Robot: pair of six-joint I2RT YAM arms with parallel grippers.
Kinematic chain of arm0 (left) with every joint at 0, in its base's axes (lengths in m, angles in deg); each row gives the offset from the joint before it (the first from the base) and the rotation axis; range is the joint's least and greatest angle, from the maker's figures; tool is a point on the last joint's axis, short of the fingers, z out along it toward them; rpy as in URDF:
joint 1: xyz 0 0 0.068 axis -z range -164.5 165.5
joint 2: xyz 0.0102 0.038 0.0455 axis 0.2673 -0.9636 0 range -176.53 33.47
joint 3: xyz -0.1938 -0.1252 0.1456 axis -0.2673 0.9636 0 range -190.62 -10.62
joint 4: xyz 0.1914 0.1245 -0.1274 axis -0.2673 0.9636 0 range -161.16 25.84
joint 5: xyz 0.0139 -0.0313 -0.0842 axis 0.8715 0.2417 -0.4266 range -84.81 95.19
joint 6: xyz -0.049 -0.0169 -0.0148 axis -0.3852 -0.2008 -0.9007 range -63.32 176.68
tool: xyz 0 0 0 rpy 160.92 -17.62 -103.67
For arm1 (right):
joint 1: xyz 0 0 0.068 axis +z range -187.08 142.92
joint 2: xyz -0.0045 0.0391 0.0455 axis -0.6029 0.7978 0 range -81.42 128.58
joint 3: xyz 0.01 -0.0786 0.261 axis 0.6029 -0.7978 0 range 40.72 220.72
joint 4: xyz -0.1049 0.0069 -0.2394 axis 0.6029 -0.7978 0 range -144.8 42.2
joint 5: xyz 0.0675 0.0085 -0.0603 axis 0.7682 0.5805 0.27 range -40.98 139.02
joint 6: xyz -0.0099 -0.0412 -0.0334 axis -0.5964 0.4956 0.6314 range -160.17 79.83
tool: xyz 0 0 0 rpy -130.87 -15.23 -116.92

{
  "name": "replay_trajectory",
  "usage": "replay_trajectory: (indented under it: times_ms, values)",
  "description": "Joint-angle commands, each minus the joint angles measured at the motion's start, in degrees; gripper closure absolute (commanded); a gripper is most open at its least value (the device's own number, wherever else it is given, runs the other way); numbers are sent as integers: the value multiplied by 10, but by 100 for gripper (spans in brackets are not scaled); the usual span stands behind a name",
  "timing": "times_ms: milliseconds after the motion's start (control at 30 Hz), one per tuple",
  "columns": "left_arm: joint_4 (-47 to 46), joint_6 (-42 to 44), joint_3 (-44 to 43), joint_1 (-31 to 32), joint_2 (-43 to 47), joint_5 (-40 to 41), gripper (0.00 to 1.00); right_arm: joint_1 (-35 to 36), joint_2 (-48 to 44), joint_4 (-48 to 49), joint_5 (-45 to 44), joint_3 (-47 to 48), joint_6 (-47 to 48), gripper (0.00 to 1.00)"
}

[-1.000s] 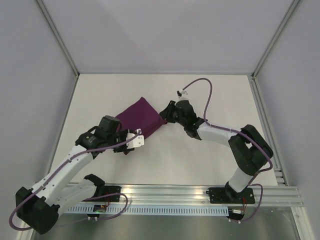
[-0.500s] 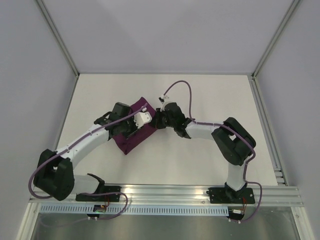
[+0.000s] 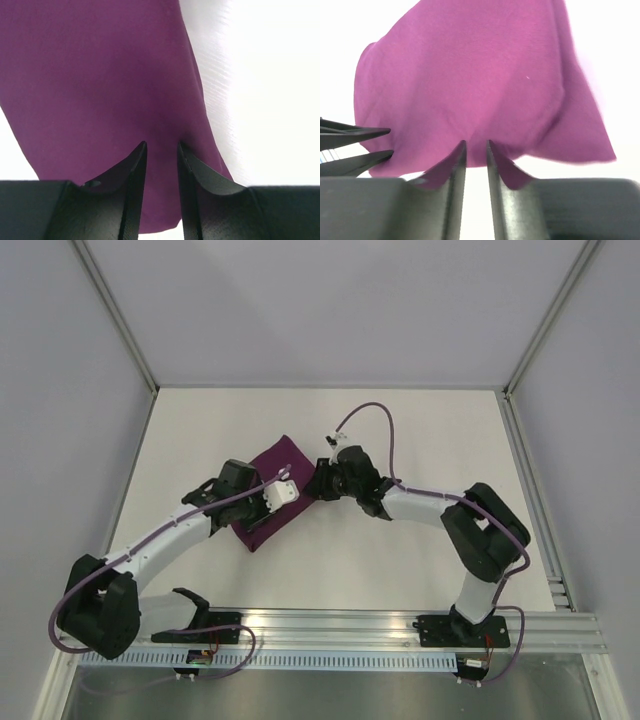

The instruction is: Prepare the surgical pack

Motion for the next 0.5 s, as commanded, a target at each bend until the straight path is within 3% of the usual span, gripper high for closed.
replay_trajectory:
  times_ms: [0, 67, 167, 333, 467]
  values:
    - [30, 17, -3, 2, 20, -37, 61, -8, -77, -64, -42, -9, -2, 68]
    - [33, 8, -7, 2, 33, -46, 60, -9, -91, -92, -54, -24, -28, 62]
    - [50, -6, -23, 2, 70, -67, 57, -9, -99, -100, -56, -53, -60, 62]
    - [90, -39, -63, 1, 121, -37, 55, -9, -83, -93, -94, -86, -107, 81]
    - [131, -53, -80, 1, 124, 80, 53, -9, -16, -112, -72, -47, -102, 94]
